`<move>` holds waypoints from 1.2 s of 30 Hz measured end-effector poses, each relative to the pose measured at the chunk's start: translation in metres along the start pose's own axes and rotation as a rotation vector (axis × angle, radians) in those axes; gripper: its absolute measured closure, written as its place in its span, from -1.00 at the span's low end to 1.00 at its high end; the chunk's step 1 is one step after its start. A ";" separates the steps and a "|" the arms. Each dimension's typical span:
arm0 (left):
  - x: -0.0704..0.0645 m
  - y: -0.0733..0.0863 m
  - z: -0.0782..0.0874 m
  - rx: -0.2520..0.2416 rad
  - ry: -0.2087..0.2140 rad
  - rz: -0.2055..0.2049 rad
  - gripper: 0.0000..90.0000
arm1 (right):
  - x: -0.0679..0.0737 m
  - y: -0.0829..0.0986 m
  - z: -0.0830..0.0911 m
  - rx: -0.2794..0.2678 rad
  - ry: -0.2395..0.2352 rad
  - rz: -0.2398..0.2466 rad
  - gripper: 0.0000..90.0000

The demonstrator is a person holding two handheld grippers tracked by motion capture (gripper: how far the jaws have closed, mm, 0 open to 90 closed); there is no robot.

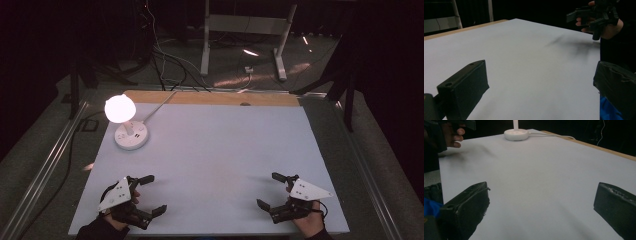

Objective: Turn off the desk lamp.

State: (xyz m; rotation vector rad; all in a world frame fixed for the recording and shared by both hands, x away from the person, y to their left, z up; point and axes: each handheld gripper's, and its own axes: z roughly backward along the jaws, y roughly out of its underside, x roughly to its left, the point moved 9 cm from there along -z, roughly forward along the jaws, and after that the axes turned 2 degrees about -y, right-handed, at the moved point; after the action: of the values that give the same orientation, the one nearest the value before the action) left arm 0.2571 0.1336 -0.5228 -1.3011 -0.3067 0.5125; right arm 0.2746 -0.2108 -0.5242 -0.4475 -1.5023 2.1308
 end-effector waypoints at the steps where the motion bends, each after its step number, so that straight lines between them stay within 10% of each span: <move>1: -0.001 0.000 0.000 -0.001 0.003 0.001 -0.99 | 0.000 0.000 0.000 -0.001 0.004 0.006 -1.00; 23: -0.014 0.000 -0.005 0.057 0.070 -0.013 -0.99 | 0.005 -0.003 -0.001 -0.009 0.012 -0.003 -1.00; 36: -0.014 -0.032 -0.001 0.037 0.102 -0.038 -0.99 | 0.004 -0.007 0.002 -0.042 0.029 -0.017 -1.00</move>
State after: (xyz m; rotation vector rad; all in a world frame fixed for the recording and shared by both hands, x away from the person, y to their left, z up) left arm 0.2517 0.1194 -0.4913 -1.2783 -0.2351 0.4162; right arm 0.2715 -0.2081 -0.5167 -0.4769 -1.5321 2.0748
